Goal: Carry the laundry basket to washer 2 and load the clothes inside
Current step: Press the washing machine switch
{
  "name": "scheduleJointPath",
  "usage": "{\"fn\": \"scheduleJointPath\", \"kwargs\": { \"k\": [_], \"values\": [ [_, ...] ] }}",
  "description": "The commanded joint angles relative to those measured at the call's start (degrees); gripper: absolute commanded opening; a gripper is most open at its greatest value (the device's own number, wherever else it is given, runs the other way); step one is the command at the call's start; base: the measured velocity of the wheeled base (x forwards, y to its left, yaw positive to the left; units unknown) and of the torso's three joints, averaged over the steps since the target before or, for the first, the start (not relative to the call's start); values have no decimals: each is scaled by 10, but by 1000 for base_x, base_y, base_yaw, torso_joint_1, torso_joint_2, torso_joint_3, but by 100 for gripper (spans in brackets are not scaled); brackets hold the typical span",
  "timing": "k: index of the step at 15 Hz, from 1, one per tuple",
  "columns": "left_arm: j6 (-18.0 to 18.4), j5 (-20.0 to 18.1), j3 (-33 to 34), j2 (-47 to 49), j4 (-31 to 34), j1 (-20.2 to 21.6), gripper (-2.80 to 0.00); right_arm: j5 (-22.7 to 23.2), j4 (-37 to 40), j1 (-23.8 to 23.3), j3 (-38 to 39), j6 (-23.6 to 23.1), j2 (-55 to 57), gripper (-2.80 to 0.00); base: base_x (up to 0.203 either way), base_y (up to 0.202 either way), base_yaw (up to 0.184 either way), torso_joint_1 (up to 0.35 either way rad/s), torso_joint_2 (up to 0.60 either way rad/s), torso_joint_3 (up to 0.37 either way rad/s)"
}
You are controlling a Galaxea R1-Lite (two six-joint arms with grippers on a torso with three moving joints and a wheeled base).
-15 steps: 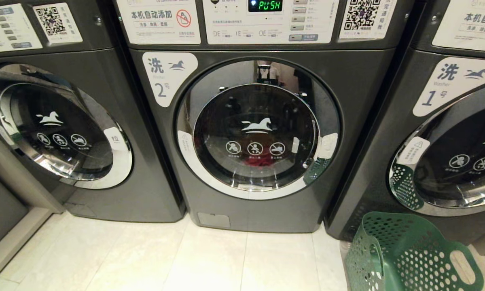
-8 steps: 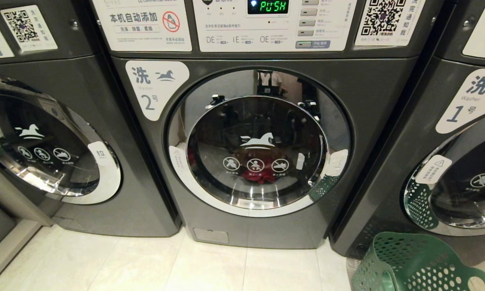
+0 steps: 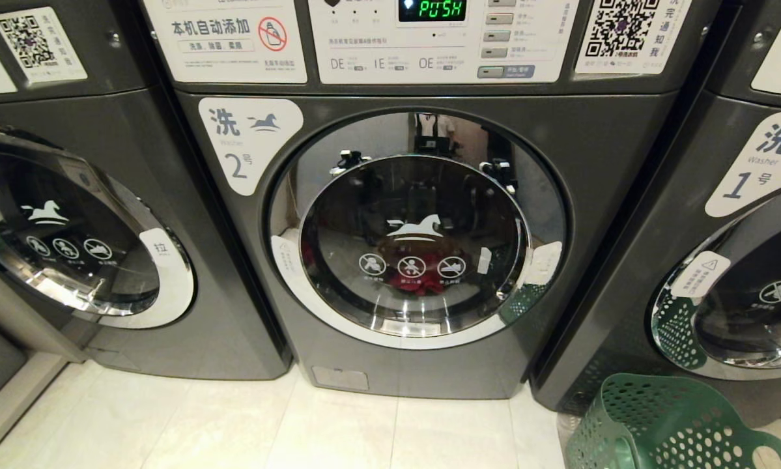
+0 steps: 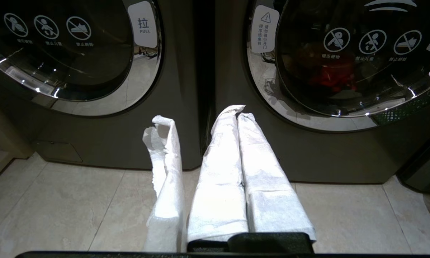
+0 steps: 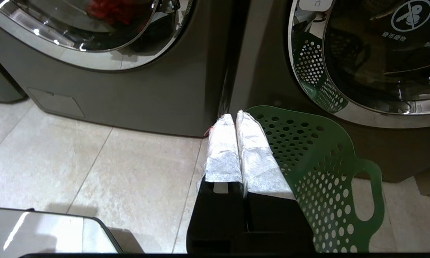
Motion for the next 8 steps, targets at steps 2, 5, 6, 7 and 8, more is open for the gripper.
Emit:
{"fn": "scheduleJointPath", "kwargs": {
  "k": [2, 5, 6, 7, 8],
  "values": [
    [0, 0, 22, 0, -2, 0, -280, 1, 0, -1, 0, -3, 0, -280, 0, 0, 0, 58, -423, -323],
    [0, 0, 22, 0, -2, 0, -280, 0, 1, 0, 0, -3, 0, -280, 0, 0, 0, 105, -478, -331],
    [0, 0, 22, 0, -2, 0, -280, 0, 0, 0, 0, -3, 0, -280, 0, 0, 0, 116, -464, -338],
    [0, 0, 22, 0, -2, 0, -280, 0, 0, -1, 0, -4, 0, -280, 0, 0, 0, 140, -453, -316],
    [0, 0, 22, 0, -2, 0, -280, 0, 0, 0, 0, -3, 0, -280, 0, 0, 0, 133, -475, -327]
  ]
}}
